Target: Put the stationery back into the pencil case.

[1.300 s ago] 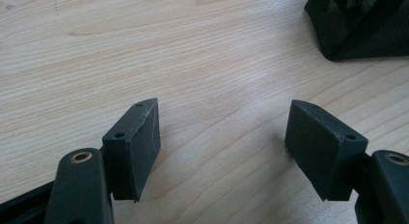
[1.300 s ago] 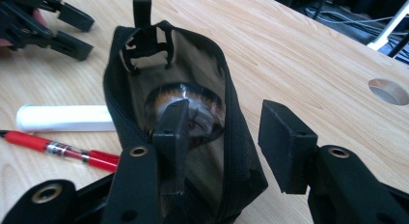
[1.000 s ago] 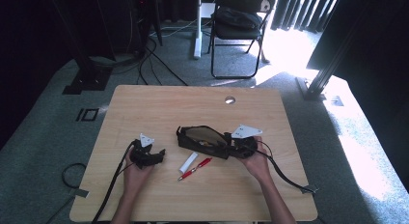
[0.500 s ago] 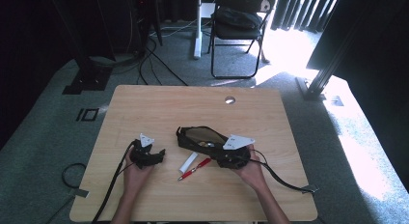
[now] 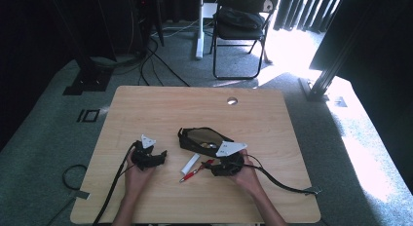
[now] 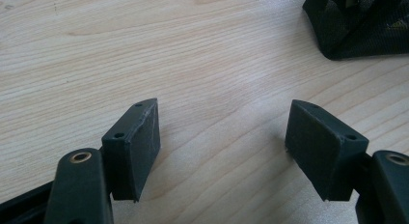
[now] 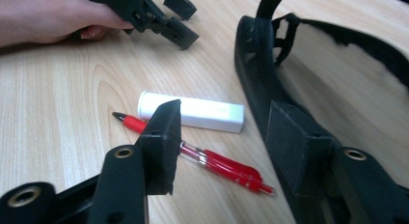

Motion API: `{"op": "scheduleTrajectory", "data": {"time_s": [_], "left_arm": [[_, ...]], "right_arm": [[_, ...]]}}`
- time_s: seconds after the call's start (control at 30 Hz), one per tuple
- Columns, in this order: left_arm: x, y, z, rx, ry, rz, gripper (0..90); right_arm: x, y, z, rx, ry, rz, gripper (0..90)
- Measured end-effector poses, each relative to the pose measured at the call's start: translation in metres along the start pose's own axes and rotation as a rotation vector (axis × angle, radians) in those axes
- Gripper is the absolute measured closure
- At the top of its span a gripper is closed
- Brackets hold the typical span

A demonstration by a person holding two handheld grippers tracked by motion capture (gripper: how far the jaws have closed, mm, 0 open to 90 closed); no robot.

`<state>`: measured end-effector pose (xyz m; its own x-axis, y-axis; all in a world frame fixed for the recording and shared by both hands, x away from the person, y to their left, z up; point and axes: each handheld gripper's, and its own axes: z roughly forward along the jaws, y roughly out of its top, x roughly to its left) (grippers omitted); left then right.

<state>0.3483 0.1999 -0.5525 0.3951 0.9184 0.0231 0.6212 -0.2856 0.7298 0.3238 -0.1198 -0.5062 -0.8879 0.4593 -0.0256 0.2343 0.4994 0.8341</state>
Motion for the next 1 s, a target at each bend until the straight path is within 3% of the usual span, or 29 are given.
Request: {"op": "scheduleTrajectory", "data": {"time_s": [0.43, 1.0], "left_arm": [[0.0, 0.0, 0.0, 0.0, 0.0, 0.0, 28.7], [0.0, 0.0, 0.0, 0.0, 0.0, 0.0, 28.7]], "right_arm": [[0.004, -0.011, 0.022, 0.054, 0.058, 0.013, 29.1], [0.004, -0.021, 0.04, 0.101, 0.087, -0.04, 35.2]]}}
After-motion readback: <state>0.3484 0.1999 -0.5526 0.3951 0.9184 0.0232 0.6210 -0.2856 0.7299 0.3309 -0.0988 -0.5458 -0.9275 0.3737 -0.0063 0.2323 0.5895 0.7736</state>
